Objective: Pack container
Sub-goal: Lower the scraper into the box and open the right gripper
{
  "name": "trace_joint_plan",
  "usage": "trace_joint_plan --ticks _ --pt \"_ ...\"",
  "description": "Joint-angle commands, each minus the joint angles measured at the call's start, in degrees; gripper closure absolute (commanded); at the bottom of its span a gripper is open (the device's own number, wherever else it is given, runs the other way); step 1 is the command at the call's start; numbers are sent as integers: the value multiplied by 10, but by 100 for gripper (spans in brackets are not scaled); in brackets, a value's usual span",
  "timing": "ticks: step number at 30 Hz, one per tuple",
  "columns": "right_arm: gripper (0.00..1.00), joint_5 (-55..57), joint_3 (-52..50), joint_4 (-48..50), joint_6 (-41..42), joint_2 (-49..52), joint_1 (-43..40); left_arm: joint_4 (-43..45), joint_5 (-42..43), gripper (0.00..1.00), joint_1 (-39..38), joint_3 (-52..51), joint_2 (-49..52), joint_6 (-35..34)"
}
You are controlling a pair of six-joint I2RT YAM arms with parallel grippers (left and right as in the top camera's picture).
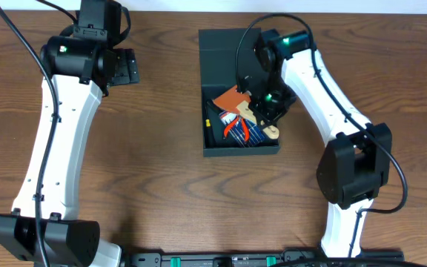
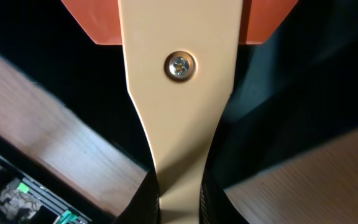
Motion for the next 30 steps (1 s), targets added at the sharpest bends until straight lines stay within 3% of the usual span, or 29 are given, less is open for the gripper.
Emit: trace_joint_plan --ticks 1,30 --pt "99 -8 -25 15 -10 -18 1 -1 -1 1 2 -2 -2 -10" --pt "99 -8 -63 96 -10 -17 1 -1 -1 2 2 -2 -2 -10"
